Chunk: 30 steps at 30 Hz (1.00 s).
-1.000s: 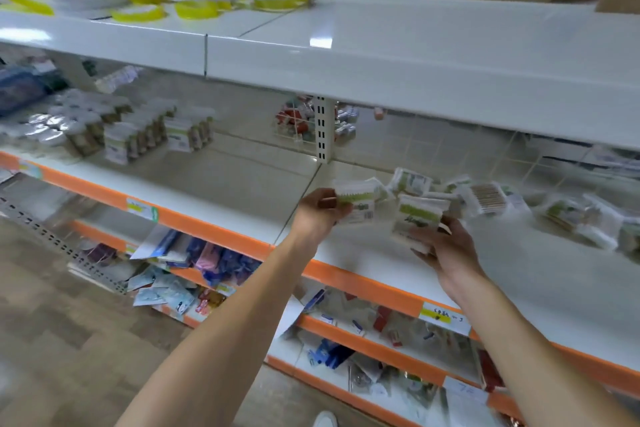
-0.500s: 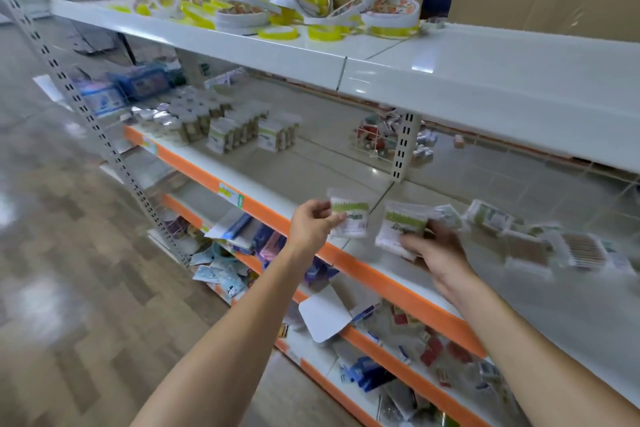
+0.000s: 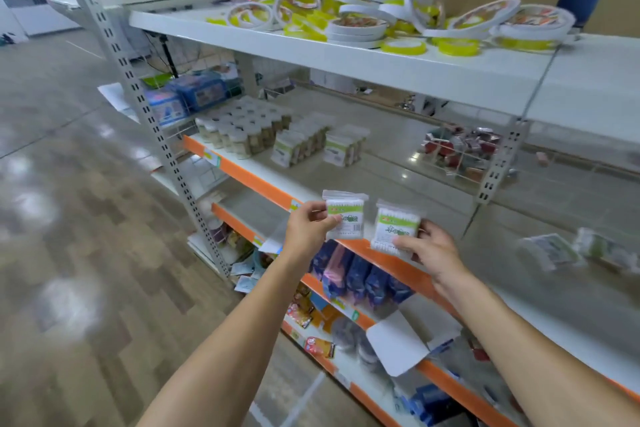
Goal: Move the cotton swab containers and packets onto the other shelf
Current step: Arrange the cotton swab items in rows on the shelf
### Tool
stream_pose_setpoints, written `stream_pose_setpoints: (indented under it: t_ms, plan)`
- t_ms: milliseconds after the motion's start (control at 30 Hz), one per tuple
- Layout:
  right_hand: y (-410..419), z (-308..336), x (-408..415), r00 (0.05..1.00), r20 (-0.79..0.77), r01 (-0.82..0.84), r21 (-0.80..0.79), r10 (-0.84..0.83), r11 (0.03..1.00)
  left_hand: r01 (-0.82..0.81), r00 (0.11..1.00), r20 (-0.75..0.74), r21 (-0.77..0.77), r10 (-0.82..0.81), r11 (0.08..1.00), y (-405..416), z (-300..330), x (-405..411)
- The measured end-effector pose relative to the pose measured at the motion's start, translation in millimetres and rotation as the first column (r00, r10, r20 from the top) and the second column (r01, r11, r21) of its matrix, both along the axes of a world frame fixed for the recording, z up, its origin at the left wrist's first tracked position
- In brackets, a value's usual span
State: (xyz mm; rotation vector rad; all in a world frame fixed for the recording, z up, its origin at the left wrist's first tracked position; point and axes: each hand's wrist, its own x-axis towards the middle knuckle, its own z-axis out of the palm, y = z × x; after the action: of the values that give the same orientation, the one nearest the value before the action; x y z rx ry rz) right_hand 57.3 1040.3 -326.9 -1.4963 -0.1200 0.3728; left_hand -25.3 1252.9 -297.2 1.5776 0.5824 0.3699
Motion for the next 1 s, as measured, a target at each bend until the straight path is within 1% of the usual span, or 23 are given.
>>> stream_pose_setpoints:
  t_ms: [167,367,533,667,800,900,1000]
  plan:
    - [58,-8,-8,0.999,-0.034,-0.012,0.027,0.013,1.000,-0.002,1.000,-0.014,0.014,0.002,1.000,62,-2,-14]
    - [113,-9,-7,0.998,-0.069,0.006,0.040,-0.003,0.999,0.005,1.000,0.002,0.022,-0.005,1.000,112,-12,-13]
    - [147,-15,12,0.999,-0.045,0.013,0.018,-0.012,1.000,0.035,0.999,0.003,0.055,-0.036,0.998,143,-15,11]
    - [173,-22,35,0.997,-0.067,0.046,0.049,-0.042,0.998,0.052,0.998,0.035,0.055,-0.054,0.997,163,-18,43]
    - [191,-23,58,0.993,0.005,0.121,-0.025,-0.121,0.992,0.074,0.997,0.014,0.092,-0.076,0.993,172,-25,78]
    - [194,-17,73,0.982,0.058,0.182,-0.078,-0.178,0.980,0.119,0.993,0.001,0.160,-0.120,0.980,176,-27,108]
    - [190,-12,87,0.978,0.082,0.200,-0.127,-0.191,0.971,0.160,0.987,-0.020,0.176,-0.159,0.971,176,-23,134]
